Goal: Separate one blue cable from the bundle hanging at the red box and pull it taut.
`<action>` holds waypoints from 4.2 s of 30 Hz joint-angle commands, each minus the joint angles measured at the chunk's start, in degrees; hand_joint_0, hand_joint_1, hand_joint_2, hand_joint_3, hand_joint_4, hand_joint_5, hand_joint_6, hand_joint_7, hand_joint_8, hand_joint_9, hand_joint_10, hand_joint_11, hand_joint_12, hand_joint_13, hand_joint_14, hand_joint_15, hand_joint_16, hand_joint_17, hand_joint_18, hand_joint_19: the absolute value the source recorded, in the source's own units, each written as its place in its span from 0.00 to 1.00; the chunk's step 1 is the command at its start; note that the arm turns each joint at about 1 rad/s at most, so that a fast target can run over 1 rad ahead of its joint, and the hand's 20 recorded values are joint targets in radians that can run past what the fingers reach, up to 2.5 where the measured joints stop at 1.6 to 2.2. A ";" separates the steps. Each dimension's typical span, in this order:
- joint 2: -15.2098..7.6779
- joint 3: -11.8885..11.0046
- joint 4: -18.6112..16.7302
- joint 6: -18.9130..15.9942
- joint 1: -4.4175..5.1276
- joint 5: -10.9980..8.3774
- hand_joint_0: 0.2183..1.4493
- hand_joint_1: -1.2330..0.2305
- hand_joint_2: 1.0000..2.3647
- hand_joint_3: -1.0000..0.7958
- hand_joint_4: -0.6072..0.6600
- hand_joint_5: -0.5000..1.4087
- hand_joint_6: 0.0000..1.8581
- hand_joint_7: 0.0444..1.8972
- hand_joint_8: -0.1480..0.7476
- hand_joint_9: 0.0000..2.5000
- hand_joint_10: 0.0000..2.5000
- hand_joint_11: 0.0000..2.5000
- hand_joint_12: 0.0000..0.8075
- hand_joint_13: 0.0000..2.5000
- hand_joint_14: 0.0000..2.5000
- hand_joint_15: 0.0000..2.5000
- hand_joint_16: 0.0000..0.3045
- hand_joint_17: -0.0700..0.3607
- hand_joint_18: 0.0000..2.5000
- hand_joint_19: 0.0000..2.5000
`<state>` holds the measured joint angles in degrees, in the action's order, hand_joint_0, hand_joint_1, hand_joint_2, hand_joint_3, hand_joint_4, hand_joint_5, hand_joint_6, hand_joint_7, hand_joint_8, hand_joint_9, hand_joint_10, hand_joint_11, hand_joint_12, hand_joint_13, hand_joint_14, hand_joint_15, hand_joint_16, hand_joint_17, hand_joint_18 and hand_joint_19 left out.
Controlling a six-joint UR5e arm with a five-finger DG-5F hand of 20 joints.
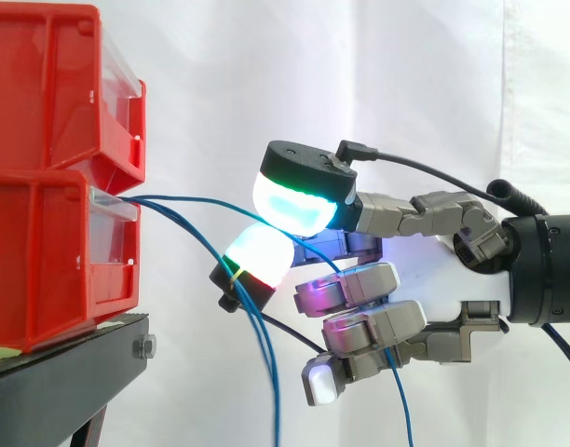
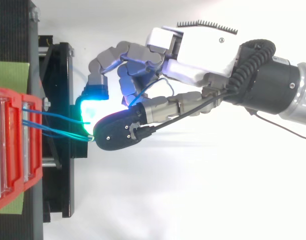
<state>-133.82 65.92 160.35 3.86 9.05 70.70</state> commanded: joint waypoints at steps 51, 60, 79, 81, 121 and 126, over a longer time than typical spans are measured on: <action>0.05 8.35 1.02 -0.08 0.09 -0.21 0.35 0.36 0.02 0.44 0.50 0.18 0.50 0.53 0.48 0.19 1.00 0.35 0.39 0.30 1.00 0.46 0.12 0.35 0.48 0.63; 2.86 8.44 4.01 0.80 -0.26 2.95 0.35 0.36 0.02 0.45 0.50 0.18 0.50 0.54 0.47 0.19 1.00 0.35 0.38 0.30 1.00 0.47 0.12 0.35 0.47 0.62; 11.74 22.94 -0.74 -4.92 0.70 -5.22 0.35 0.35 0.02 0.45 0.50 0.18 0.50 0.54 0.47 0.20 1.00 0.35 0.39 0.31 1.00 0.46 0.12 0.35 0.47 0.62; 11.74 22.94 -0.74 -4.74 0.70 -5.40 0.35 0.35 0.02 0.45 0.51 0.18 0.50 0.53 0.48 0.20 1.00 0.34 0.39 0.31 1.00 0.46 0.12 0.35 0.47 0.62; 11.74 22.94 -0.74 -3.16 0.70 -5.57 0.36 0.34 0.02 0.45 0.52 0.18 0.50 0.58 0.48 0.24 1.00 0.41 0.41 0.33 0.98 0.49 0.13 0.36 0.48 0.62; 11.74 22.94 -0.74 -3.16 0.70 -5.57 0.36 0.34 0.02 0.46 0.52 0.18 0.50 0.57 0.49 0.24 1.00 0.40 0.41 0.33 0.98 0.49 0.13 0.36 0.48 0.61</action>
<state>-122.08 88.86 159.61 0.70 9.78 65.13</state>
